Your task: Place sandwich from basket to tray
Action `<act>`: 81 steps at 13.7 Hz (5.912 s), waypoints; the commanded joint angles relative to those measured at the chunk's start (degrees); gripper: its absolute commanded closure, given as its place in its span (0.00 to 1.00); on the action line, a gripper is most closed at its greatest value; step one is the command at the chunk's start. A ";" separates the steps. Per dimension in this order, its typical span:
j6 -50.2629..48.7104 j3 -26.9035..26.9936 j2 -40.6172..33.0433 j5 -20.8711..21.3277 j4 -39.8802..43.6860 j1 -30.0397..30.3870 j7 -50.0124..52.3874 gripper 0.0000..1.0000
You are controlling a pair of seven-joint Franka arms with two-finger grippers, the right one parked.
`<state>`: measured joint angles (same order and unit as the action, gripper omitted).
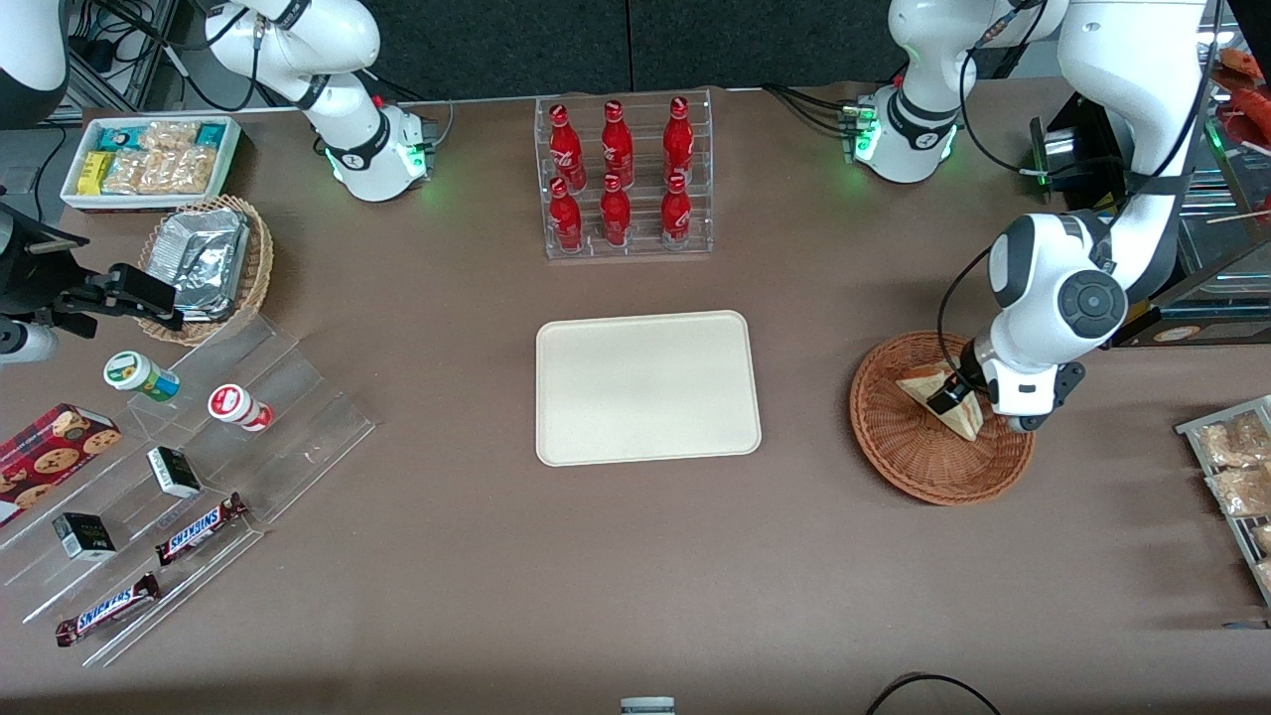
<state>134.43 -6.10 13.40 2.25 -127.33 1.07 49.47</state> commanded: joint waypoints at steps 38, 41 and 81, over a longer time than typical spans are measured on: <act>-17.97 -0.40 20.79 -0.84 37.77 -42.01 7.57 1.00; -15.18 -0.40 21.58 -3.03 37.77 -43.52 8.10 1.00; -59.53 5.40 -11.36 -3.13 36.80 -15.33 -32.11 0.00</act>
<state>76.61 -0.02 5.40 -0.29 -88.36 -18.66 25.06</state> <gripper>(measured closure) 0.000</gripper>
